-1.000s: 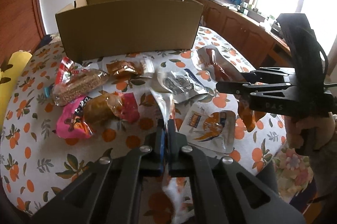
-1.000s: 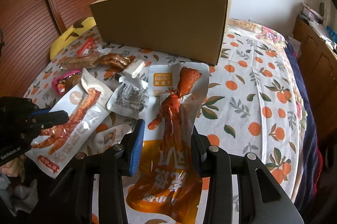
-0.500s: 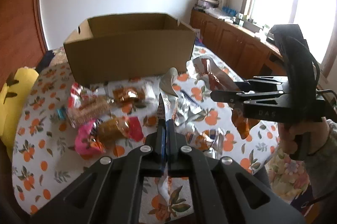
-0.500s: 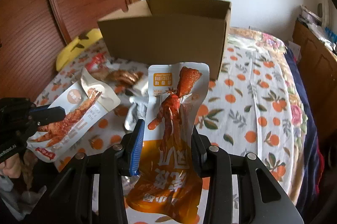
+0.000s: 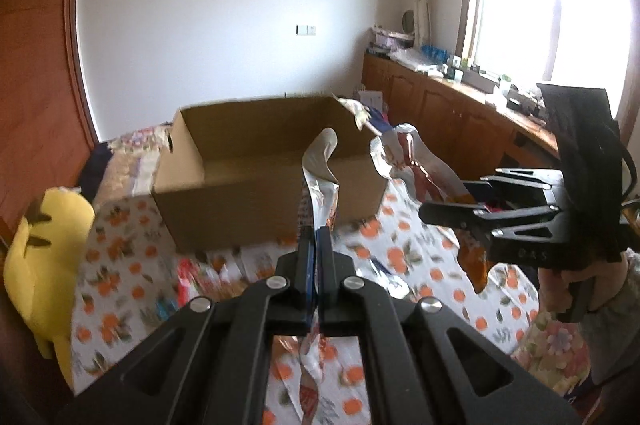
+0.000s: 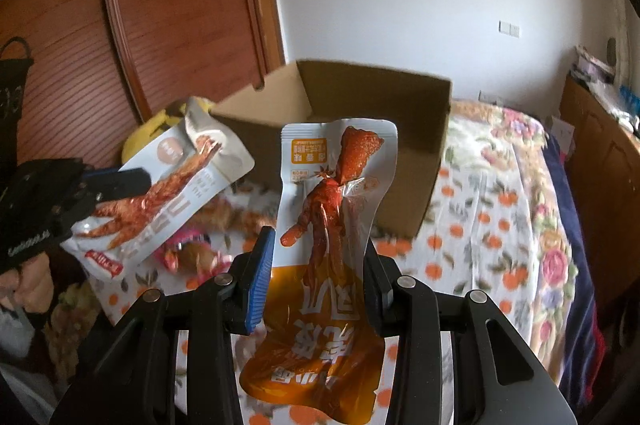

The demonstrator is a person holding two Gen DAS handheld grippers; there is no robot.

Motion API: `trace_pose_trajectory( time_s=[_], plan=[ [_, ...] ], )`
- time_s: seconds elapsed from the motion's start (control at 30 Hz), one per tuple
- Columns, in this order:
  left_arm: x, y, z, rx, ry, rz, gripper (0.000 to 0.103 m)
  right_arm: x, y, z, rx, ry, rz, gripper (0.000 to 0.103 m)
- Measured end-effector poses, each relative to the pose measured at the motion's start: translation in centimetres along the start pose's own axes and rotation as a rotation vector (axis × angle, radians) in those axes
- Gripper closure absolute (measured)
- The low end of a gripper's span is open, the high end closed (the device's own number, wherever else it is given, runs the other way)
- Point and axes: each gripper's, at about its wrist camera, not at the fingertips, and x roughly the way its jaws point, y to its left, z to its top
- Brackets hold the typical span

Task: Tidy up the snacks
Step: 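Carry both held packs into the cardboard box and open both tools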

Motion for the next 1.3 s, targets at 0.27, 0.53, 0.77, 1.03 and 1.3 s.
trace_pose_trajectory(
  time_s=[0.27,0.53,0.77,1.03,1.3],
  plan=[
    [2.0,3.7,5.6,0.034,-0.054,0.039,0.103,1.3,-0.8,5.9,-0.047,-0.057,-0.009,0.063],
    [5.5,6.9,9.3,0.037,-0.071,0.046,0.103,4.6,-2.2,9.9,-0.078,-0.067,-0.017,0.063],
    [8.8,8.1,12.6,0.050,-0.079,0.045,0.103,8.7,-4.1,13.0,-0.081,-0.074,-0.017,0.063],
    [13.1,10.1,13.1,0.025,-0.045,0.048,0.103,14.5,-5.7,13.7,-0.053,-0.026,-0.030,0.063],
    [17.0,10.9,10.9,-0.002,0.031,0.027,0.103,17.3,-5.5,12.3,-0.064,0.039,-0.078,0.062]
  ],
)
